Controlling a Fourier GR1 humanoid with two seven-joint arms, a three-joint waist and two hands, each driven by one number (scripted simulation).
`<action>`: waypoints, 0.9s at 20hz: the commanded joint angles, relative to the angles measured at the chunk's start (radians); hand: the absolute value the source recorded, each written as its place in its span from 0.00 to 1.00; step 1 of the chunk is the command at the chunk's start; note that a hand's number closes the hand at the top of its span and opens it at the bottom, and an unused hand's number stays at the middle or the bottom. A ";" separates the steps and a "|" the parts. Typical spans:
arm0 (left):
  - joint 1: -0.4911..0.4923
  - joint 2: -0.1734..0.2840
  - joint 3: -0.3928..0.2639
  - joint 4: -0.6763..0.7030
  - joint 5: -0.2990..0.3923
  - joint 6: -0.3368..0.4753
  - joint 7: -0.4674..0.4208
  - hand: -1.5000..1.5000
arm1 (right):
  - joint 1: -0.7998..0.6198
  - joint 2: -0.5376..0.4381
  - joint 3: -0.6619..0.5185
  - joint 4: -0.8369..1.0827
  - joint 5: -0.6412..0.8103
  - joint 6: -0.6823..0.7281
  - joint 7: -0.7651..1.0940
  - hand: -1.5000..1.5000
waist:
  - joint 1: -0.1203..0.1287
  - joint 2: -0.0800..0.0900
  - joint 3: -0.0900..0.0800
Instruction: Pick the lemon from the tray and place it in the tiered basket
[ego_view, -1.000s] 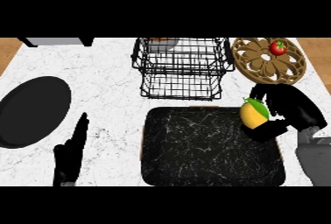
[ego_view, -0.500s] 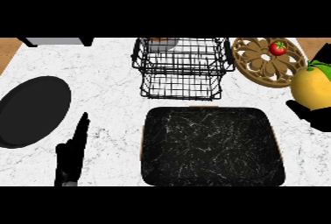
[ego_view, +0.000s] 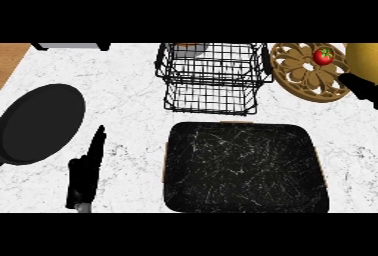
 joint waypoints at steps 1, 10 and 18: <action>-0.008 -0.011 0.015 0.100 0.006 -0.025 -0.066 0.50 | -0.120 0.020 0.037 0.170 0.063 -0.051 -0.032 1.00 | 0.006 0.008 -0.004; -0.036 0.009 0.034 0.062 0.002 -0.035 -0.013 0.50 | -0.296 0.110 0.123 0.509 0.196 -0.167 -0.135 1.00 | 0.015 0.011 -0.004; 0.015 -0.037 -0.004 0.018 -0.028 -0.010 -0.005 0.50 | -0.333 0.197 0.195 0.684 0.271 -0.226 -0.255 1.00 | 0.011 0.008 -0.003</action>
